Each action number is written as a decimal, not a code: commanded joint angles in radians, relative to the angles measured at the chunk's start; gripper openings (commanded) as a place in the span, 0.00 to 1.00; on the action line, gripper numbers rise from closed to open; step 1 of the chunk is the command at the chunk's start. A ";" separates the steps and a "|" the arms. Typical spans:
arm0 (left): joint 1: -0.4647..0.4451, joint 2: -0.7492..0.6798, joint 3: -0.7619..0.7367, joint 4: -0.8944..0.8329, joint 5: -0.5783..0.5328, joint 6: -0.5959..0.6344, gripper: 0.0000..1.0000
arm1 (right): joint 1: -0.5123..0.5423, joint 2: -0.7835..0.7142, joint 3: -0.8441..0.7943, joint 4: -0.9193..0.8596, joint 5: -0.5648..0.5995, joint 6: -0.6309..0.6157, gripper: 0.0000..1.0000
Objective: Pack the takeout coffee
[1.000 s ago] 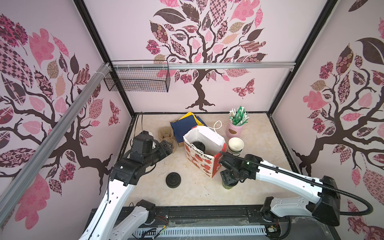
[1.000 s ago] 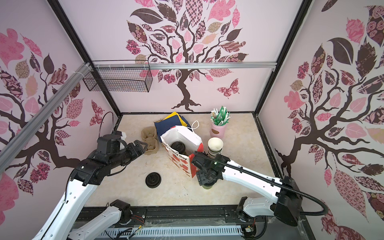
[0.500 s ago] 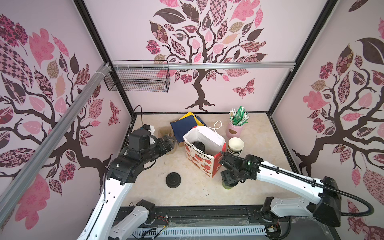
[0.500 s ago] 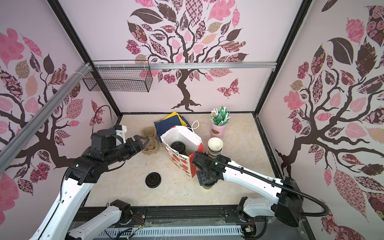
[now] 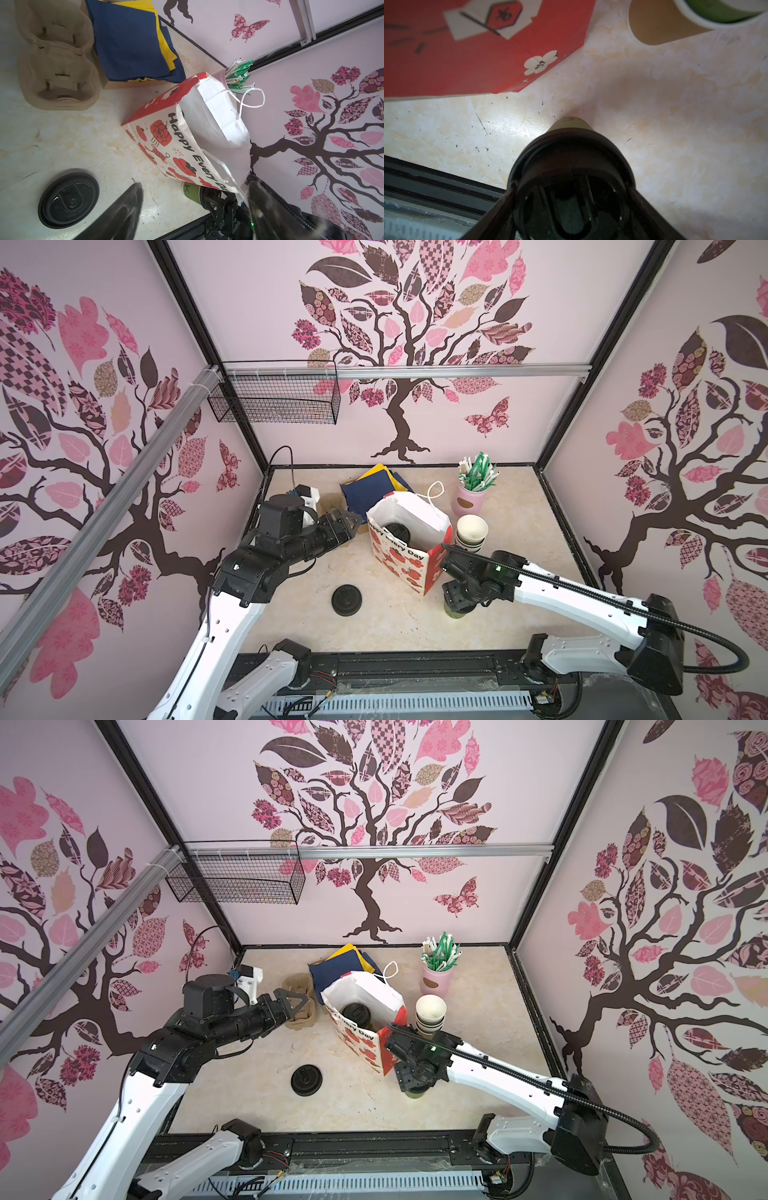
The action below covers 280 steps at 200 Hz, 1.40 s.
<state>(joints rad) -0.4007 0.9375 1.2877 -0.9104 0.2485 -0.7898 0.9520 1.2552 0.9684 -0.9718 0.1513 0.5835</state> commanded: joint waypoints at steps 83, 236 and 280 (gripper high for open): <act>-0.147 0.080 0.034 0.073 -0.031 -0.183 0.86 | -0.005 -0.062 0.064 -0.203 0.086 0.072 0.71; -0.191 0.258 0.099 0.045 -0.014 -0.110 0.38 | -0.005 -0.155 0.520 -0.503 0.319 0.109 0.68; -0.191 0.253 0.089 0.046 -0.015 -0.102 0.18 | -0.006 -0.131 0.701 -0.504 0.341 0.047 0.67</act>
<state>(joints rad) -0.5892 1.1965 1.3540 -0.8593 0.2302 -0.9089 0.9520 1.1236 1.5700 -1.4406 0.4511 0.6781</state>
